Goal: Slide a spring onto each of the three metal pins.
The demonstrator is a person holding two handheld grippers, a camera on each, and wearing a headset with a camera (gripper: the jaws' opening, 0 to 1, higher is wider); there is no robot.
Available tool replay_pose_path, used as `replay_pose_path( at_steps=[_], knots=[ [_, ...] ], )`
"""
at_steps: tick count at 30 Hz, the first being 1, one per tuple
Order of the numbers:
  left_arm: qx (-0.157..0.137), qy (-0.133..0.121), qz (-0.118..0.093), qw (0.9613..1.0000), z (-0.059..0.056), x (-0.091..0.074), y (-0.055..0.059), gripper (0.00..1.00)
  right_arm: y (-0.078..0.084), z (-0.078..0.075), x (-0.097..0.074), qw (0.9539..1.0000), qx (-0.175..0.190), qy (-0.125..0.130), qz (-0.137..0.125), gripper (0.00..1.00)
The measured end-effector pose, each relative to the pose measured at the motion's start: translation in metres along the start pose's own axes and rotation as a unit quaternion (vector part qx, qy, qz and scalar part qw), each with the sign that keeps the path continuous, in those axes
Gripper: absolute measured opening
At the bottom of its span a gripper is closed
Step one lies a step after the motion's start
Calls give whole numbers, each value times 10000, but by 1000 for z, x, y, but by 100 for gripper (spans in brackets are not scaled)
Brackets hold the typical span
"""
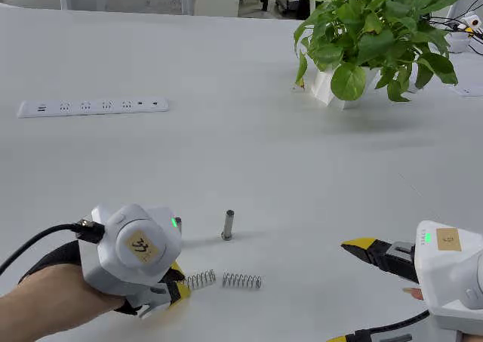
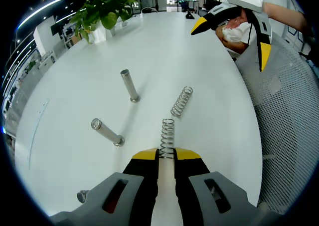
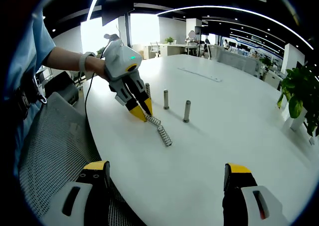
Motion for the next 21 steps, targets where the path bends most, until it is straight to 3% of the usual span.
replay_pose_path(
  at_steps=[8, 21],
  knots=[
    [-32, -51, 4, 10000, -1, 0, 0, 7, 0, 2, 1, 10000, -2, -37, -5, 94],
    [-311, -154, -513, 9981, -8, -1, 12, 6, -5, 4, 5, 9999, -12, -131, -40, 94]
  ],
)
Point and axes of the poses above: the centre of the closed fingertips' face, and the gripper's own axes: x roughly forward along the fingers, z roughly to its left, y roughly out of its underside, the point moved 8 cm from there along -x, roughly backward along the fingers, and after that the axes turned 12 degrees about z, right-handed, at the moved point
